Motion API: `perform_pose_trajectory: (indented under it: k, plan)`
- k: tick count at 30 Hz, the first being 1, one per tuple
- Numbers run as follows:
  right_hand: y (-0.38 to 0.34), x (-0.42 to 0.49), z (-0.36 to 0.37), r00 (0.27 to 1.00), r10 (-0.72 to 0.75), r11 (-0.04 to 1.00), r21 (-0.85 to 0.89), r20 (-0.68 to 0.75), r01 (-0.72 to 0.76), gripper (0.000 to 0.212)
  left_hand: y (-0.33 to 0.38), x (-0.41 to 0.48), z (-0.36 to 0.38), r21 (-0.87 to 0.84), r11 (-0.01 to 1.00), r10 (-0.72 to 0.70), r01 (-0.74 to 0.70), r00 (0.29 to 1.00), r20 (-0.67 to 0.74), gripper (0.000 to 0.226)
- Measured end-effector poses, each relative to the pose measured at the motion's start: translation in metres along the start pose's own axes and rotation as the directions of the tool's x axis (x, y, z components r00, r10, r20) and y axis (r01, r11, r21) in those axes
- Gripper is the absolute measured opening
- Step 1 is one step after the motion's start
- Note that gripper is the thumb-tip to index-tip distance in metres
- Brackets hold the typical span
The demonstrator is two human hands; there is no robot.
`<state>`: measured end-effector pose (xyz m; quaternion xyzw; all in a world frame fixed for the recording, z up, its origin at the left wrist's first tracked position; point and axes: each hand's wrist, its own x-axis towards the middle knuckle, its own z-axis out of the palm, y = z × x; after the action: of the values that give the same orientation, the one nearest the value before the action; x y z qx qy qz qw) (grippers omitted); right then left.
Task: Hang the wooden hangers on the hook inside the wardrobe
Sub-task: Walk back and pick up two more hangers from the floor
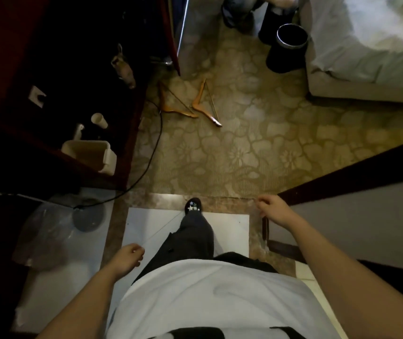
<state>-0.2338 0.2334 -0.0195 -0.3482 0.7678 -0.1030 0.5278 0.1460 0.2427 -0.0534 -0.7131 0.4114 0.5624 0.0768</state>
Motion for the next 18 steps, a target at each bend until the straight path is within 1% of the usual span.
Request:
perform_pose_trajectory:
  k: [2,5,8,10,12,14,16,18]
  plan:
    - [0.008,0.011,-0.003,0.996,0.09,0.995,0.045,0.003,-0.09,0.021,0.041,0.023,-0.016,0.026,0.999,0.038,-0.038,0.999,0.024,0.019]
    - [0.024,0.023,-0.009,0.976,0.217,0.973,0.082,0.021,-0.218,0.018,0.108,0.055,-0.038,0.133,0.983,0.118,-0.127,0.99,0.073,0.015]
    - [0.024,0.035,-0.022,0.963,0.27,0.958,0.099,0.009,-0.27,0.019,0.181,0.085,-0.059,0.216,0.948,0.212,-0.234,0.97,0.118,0.016]
    - [0.015,0.043,-0.035,0.954,0.301,0.942,0.158,0.001,-0.298,0.019,0.227,0.099,-0.069,0.201,0.937,0.27,-0.286,0.957,0.105,0.021]
    - [0.004,0.056,-0.047,0.948,0.317,0.928,0.202,0.009,-0.312,0.019,0.266,0.113,-0.075,0.154,0.939,0.298,-0.306,0.952,0.076,0.026]
    - [-0.008,0.076,-0.061,0.947,0.321,0.928,0.202,-0.003,-0.314,0.024,0.294,0.125,-0.078,0.127,0.945,0.296,-0.303,0.953,0.073,0.028]
    - [-0.024,0.102,-0.077,0.951,0.308,0.941,0.146,0.004,-0.305,0.03,0.31,0.138,-0.081,0.142,0.95,0.27,-0.279,0.96,0.082,0.027]
    - [-0.048,0.134,-0.098,0.962,0.268,0.96,0.071,0.05,-0.271,0.028,0.32,0.148,-0.085,0.155,0.958,0.233,-0.242,0.969,0.079,0.023]
